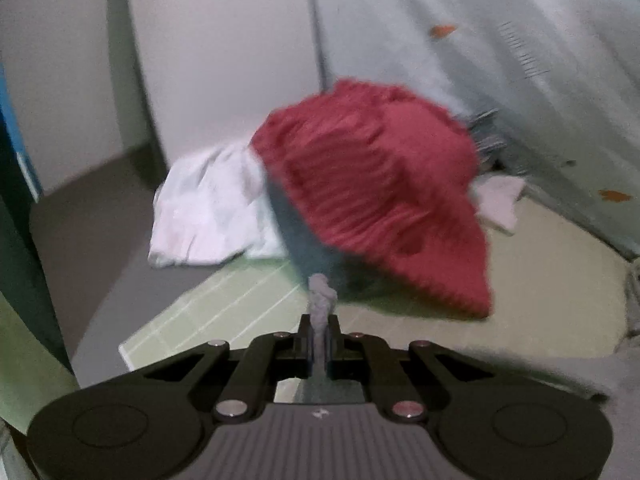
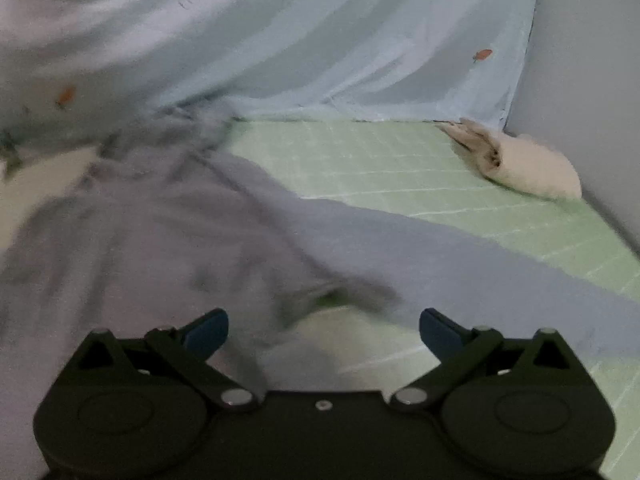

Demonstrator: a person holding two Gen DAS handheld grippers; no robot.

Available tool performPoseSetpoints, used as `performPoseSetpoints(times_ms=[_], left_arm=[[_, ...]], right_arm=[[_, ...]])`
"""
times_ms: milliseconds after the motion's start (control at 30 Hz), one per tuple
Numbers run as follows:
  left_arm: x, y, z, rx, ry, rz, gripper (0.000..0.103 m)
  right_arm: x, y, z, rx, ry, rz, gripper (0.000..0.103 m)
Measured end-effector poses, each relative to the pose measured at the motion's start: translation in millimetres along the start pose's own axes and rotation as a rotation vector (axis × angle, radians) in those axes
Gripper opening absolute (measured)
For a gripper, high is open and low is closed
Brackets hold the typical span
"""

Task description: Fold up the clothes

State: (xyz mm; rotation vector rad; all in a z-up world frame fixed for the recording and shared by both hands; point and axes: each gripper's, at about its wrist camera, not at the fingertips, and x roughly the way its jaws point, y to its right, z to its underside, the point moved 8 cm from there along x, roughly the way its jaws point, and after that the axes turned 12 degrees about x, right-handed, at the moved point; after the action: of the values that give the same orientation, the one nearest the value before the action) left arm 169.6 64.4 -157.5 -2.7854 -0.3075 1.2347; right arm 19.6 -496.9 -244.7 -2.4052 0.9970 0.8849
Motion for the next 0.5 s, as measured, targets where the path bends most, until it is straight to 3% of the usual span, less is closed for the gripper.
performPoseSetpoints(times_ms=[267, 500], left_arm=[[45, -25, 36, -0.047, -0.130, 0.200, 0.017], [53, -53, 27, -0.187, -0.168, 0.313, 0.036]], right_arm=[[-40, -71, 90, -0.043, -0.089, -0.039, 0.103], [-48, -85, 115, -0.002, -0.090, -0.001, 0.103]])
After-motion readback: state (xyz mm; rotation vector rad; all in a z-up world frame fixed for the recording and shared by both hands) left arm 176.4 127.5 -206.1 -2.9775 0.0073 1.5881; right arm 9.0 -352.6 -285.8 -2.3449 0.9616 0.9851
